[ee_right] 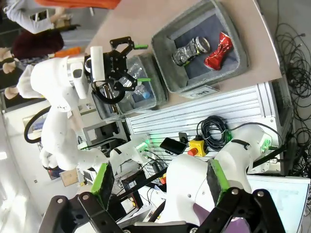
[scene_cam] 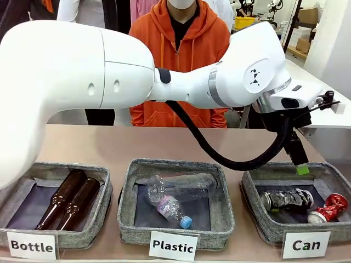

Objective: Sort the can waste into the basket.
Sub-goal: Pick up the can waste from the table and place it in the right Fabric basket.

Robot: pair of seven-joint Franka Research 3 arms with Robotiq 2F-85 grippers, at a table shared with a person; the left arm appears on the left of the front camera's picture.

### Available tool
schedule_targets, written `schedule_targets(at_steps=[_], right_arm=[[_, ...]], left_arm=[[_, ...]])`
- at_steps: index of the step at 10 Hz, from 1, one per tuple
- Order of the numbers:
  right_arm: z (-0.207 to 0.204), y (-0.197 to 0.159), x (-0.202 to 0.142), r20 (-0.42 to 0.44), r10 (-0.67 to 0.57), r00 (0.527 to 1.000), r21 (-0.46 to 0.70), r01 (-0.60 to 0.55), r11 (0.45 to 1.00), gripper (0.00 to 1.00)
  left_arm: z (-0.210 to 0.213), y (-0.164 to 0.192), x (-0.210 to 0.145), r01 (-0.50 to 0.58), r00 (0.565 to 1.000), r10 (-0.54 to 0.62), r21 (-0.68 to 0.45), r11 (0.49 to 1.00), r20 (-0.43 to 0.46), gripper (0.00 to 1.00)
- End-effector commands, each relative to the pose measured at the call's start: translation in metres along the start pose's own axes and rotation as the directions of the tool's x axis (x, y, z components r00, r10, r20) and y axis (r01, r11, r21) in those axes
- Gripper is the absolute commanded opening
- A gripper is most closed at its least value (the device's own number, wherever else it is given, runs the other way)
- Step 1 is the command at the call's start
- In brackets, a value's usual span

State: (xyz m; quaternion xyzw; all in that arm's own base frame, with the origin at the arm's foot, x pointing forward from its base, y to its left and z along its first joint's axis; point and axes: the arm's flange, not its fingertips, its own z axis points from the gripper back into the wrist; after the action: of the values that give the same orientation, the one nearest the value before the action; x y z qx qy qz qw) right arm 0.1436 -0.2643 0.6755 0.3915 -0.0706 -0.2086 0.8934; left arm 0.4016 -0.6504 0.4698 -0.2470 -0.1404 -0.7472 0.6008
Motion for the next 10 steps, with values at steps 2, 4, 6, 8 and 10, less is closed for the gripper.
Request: schedule_targets(at_steps=[2, 4, 6, 8, 10], right_arm=[[-0.003, 0.007, 0.004, -0.001, -0.003, 1.0, 0.035, 0.003, 0.999, 1.0], [-0.024, 0.035, 0.02, -0.027, 0.036, 0.999, 0.051, -0.035, 0.998, 1.0], [-0.078, 0.074, 0.046, -0.089, 0.039, 0.995, -0.005, -0.039, 0.999, 1.0], [-0.144, 0.11, 0.059, -0.117, 0.059, 0.991, 0.059, -0.052, 0.997, 1.0], [-0.213, 0.139, 0.065, -0.156, 0.082, 0.984, 0.095, -0.068, 0.993, 1.0]], left_arm=[[0.037, -0.009, -0.012, -0.043, 0.998, 0.045, -0.055, 0.998, 0.036, 1.0], [0.095, -0.027, -0.046, -0.121, 0.987, 0.13, -0.093, 0.988, 0.092, 1.0], [0.166, -0.051, -0.097, -0.198, 0.962, 0.216, -0.119, 0.973, 0.168, 1.0], [0.23, -0.067, -0.163, -0.37, 0.899, 0.379, -0.081, 0.925, 0.218, 1.0], [0.292, -0.08, -0.243, -0.495, 0.802, 0.497, -0.095, 0.863, 0.332, 1.0]])
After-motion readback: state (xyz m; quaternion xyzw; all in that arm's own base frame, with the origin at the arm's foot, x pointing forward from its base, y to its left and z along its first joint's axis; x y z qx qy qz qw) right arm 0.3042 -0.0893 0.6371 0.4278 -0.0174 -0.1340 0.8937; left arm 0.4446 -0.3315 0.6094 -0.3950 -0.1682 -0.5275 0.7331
